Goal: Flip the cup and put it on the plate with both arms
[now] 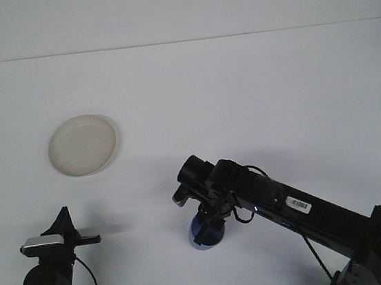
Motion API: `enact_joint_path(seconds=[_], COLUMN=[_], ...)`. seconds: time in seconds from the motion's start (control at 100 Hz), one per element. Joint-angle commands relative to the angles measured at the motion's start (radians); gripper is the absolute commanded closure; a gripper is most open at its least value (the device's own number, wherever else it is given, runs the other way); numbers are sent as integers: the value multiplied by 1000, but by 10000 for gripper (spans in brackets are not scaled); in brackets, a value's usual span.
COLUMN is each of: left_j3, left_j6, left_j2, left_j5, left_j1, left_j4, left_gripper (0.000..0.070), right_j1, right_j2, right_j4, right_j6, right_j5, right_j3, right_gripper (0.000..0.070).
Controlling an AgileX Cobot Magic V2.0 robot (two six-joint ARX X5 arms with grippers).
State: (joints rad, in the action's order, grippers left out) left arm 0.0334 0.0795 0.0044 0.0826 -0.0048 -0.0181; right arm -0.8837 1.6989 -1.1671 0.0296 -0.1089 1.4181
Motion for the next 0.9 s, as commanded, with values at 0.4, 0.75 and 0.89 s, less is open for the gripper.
enact_joint_path(seconds=[0.4,0.75,0.89], left_j3=[-19,-19,-19], left_j6=[-6,-6,-6], left_j2=[-1,-1,-1], left_j5=[4,4,4], left_j1=[1,0,1], left_j4=[-13,-13,-13], left_gripper=[688,688,688], right_j1=[-19,-19,-19], right_j2=[35,-39,-203], right_j4=[-11,-116,-52], right_j6=[-4,-52,-51], right_j5=[5,13,123], right_j3=[69,297,298], right_gripper=[208,208,209])
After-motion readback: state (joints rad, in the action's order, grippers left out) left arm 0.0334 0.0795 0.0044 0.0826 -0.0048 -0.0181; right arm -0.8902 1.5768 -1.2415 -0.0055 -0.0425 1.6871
